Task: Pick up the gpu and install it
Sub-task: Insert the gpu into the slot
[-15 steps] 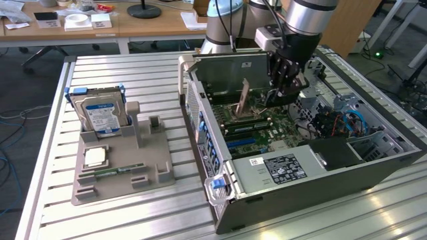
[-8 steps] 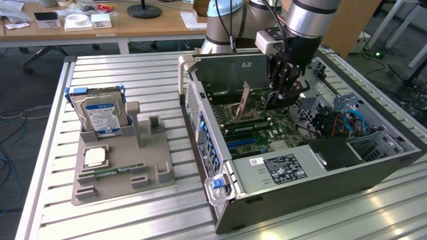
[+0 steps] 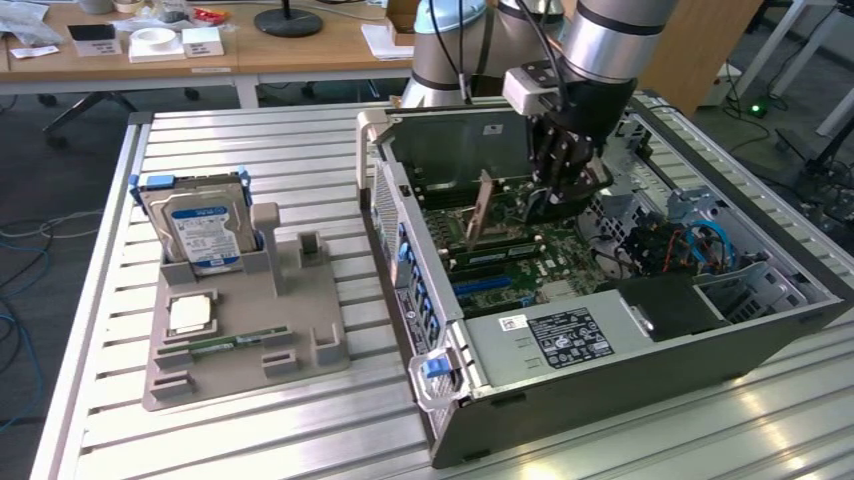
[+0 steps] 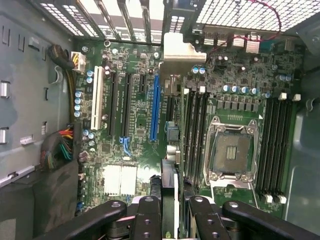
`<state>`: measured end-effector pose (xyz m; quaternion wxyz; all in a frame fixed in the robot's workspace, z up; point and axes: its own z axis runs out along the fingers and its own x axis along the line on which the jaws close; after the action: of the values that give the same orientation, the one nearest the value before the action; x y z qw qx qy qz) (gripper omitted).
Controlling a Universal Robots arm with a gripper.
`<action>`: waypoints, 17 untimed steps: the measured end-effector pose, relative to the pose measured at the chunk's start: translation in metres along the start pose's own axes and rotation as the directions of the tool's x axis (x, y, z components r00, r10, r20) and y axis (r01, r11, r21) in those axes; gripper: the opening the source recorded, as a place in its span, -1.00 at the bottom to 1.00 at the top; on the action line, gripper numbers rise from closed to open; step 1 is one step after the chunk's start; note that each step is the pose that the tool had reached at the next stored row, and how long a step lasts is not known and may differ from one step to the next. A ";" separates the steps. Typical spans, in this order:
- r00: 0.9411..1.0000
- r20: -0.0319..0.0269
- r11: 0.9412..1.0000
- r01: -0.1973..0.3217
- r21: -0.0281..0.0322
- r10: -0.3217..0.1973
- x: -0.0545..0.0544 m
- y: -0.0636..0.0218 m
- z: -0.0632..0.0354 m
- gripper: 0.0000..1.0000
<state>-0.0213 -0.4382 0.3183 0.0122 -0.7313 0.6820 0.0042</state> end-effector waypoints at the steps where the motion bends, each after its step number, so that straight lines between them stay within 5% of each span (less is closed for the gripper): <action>1: 1.000 0.000 1.000 -0.002 0.000 0.002 0.000 0.0003 0.0010 -0.48; 17: 0.998 -0.001 0.998 -0.062 0.001 0.062 0.004 0.0052 0.0065 -0.48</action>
<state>-0.0262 -0.4424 0.3117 0.0122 -0.7097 0.7044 0.0037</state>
